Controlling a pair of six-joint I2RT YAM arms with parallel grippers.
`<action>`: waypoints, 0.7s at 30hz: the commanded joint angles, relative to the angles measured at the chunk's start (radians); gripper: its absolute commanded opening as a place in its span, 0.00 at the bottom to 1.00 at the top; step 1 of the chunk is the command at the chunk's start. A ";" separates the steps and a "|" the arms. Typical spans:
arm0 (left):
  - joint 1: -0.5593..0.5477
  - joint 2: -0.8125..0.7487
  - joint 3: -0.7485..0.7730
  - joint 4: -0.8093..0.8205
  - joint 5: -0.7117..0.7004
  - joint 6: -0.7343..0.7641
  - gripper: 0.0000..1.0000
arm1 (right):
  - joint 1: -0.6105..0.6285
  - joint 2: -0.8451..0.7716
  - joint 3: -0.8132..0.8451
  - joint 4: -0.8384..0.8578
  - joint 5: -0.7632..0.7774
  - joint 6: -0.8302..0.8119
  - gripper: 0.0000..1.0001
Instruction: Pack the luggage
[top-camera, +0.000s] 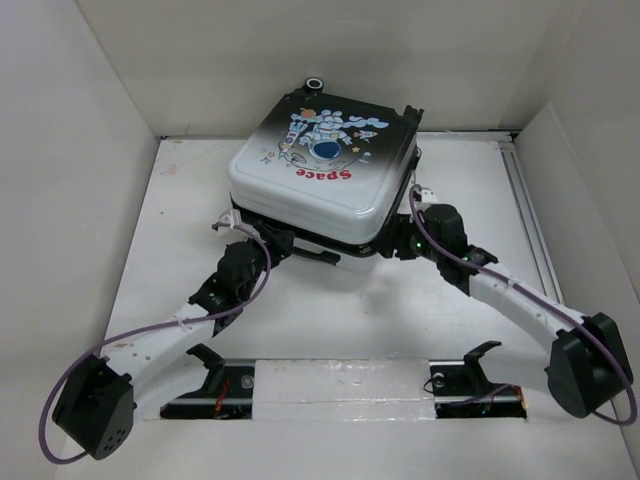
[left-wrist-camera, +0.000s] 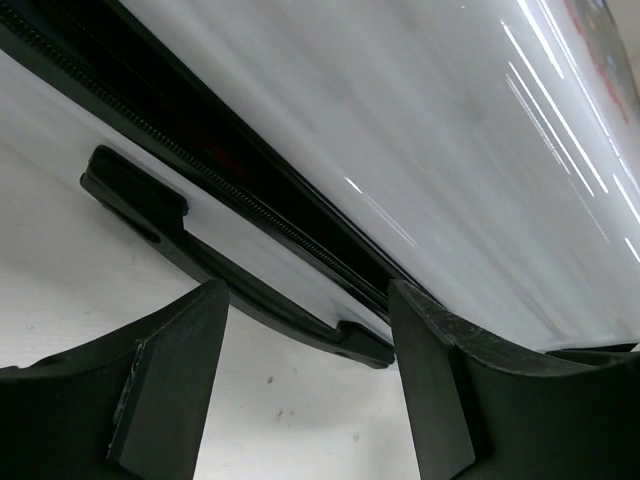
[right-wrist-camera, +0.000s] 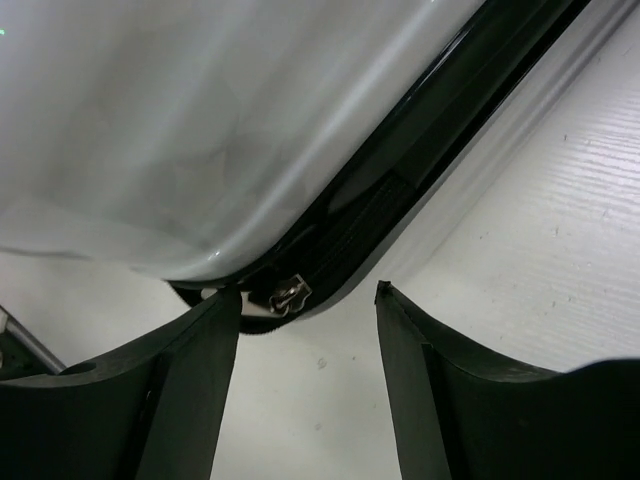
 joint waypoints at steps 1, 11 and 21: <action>0.004 0.009 0.043 0.007 -0.031 0.039 0.61 | 0.007 0.043 0.055 0.051 0.012 -0.026 0.62; 0.004 0.064 0.052 0.039 0.004 0.060 0.61 | 0.154 0.081 0.121 -0.032 0.142 -0.026 0.71; 0.004 0.133 0.071 0.059 0.013 0.061 0.60 | 0.223 0.158 0.196 -0.095 0.434 -0.013 0.72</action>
